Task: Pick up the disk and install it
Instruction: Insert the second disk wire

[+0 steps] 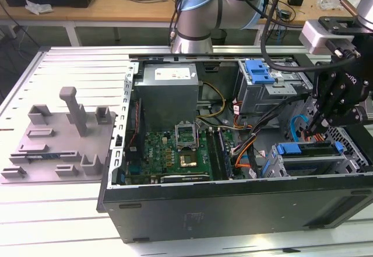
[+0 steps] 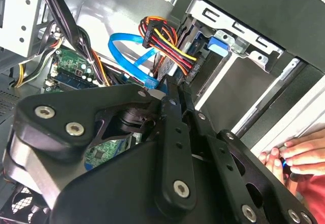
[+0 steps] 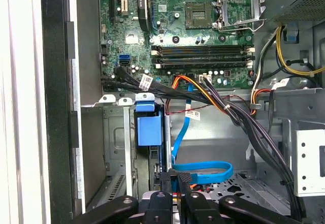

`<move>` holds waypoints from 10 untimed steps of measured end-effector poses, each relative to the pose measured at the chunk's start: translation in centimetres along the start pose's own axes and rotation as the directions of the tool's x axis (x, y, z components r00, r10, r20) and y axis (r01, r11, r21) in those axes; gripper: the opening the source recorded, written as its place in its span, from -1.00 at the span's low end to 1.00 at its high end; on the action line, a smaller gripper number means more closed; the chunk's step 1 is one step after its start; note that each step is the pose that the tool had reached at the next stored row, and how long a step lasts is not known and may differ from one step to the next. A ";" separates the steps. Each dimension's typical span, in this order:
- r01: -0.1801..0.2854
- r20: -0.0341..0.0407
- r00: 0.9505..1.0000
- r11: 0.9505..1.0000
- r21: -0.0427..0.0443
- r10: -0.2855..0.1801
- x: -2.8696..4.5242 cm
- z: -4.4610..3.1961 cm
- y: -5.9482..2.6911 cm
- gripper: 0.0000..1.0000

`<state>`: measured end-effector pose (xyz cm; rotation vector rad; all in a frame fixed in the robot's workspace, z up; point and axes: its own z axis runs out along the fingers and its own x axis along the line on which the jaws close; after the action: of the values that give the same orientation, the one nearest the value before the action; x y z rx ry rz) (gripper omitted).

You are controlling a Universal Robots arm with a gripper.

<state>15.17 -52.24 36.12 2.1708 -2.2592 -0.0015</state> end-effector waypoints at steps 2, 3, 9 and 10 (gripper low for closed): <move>0.000 0.000 1.000 1.000 0.000 0.000 0.11 0.00 -0.01 -0.68; 0.000 0.000 1.000 1.000 0.000 0.000 0.16 0.00 -0.01 -0.68; 0.001 0.000 1.000 1.000 0.000 -0.001 0.41 0.01 -0.02 -0.68; 0.002 0.000 1.000 1.000 0.000 -0.002 0.47 0.01 -0.02 -0.68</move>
<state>15.18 -52.71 36.11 2.1731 -2.2572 -0.0015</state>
